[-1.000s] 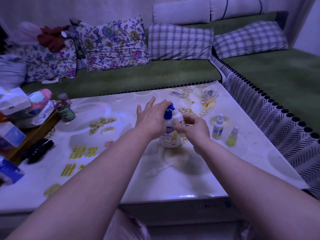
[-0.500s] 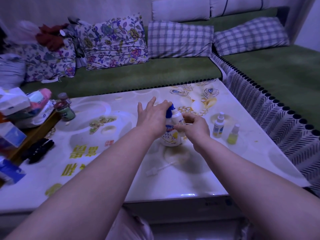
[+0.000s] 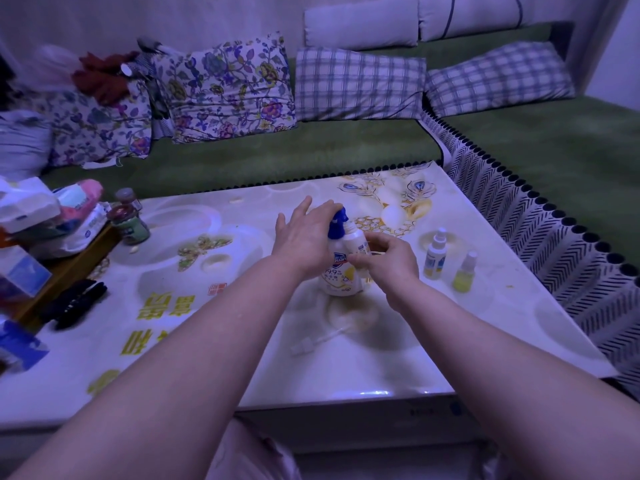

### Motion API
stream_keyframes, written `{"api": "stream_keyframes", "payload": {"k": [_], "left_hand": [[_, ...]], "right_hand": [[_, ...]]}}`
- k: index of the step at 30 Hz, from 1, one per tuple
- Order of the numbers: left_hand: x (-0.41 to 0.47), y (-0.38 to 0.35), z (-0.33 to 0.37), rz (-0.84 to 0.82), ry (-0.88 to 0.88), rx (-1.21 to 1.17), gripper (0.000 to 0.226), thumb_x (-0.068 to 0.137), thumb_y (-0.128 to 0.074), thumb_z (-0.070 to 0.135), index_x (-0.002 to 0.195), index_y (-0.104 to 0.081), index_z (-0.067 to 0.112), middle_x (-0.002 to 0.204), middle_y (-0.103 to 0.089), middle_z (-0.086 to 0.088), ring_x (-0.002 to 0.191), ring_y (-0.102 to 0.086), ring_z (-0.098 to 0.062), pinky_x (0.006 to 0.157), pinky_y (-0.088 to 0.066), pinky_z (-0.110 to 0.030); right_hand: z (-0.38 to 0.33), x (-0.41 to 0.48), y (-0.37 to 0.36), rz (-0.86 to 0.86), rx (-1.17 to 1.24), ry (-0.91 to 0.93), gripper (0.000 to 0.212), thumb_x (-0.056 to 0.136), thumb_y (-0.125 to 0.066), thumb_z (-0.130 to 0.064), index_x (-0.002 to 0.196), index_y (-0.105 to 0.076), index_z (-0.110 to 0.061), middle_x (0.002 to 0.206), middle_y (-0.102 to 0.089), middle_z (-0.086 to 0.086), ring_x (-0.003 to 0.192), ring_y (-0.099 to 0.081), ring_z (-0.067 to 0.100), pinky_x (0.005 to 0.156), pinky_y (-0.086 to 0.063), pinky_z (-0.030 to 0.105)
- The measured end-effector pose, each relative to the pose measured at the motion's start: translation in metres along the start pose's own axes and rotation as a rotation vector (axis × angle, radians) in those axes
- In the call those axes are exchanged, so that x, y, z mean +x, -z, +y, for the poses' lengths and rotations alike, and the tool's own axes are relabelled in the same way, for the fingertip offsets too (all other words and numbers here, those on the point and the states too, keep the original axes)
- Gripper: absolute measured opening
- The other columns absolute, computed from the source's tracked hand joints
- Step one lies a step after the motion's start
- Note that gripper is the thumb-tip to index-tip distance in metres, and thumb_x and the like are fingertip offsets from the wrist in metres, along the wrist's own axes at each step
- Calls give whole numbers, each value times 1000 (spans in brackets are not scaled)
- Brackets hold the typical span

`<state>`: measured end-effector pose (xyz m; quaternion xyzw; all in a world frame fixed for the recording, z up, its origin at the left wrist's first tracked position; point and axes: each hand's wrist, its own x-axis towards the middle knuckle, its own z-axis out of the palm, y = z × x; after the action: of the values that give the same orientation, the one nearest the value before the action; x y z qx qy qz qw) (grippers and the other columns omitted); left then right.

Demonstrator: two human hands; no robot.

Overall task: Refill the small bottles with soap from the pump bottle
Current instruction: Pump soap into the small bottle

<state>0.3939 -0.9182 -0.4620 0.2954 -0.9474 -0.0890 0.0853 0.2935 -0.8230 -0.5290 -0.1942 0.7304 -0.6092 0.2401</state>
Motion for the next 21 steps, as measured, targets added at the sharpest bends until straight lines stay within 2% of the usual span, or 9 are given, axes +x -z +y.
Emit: {"api": "stream_keyframes", "payload": {"k": [6, 9, 13, 19, 21], "left_hand": [[0, 4, -1, -21, 12, -78, 83, 84, -57, 12, 150, -11, 33, 156, -21, 13, 147, -2, -15, 115, -20, -49], [-3, 8, -2, 26, -9, -137, 85, 84, -55, 8, 151, -7, 32, 159, -5, 13, 147, 2, -14, 114, -24, -46], [-5, 7, -5, 90, -21, -86, 91, 81, -55, 4, 151, -5, 33, 159, 8, 11, 147, 5, -14, 112, -27, -48], [-10, 2, -8, 116, 71, -118, 88, 85, -54, 3, 152, 0, 25, 160, 7, 8, 147, 3, -11, 118, -18, -39], [-14, 1, -7, 119, 97, -125, 86, 87, -52, 2, 152, -1, 23, 160, 5, 7, 147, 3, -12, 118, -16, -37]], "right_hand": [[-5, 1, 1, 0, 16, 15, 44, 70, -82, -11, 106, -70, -33, 104, -72, -8, 96, -69, 16, 92, -54, 46], [-4, -1, 1, -1, 26, 22, 45, 70, -82, -11, 109, -71, -31, 104, -72, -8, 96, -69, 17, 93, -54, 46], [-2, -2, 4, 9, 39, 29, 41, 71, -82, -11, 105, -71, -31, 103, -71, -8, 96, -68, 16, 93, -54, 46], [-2, -5, 13, 36, 59, 50, 42, 73, -81, -10, 111, -68, -24, 107, -70, -4, 98, -67, 18, 93, -54, 48], [-4, -9, 16, 18, 68, 72, 39, 74, -79, -6, 105, -66, -26, 109, -69, -3, 100, -67, 19, 94, -53, 47]]}}
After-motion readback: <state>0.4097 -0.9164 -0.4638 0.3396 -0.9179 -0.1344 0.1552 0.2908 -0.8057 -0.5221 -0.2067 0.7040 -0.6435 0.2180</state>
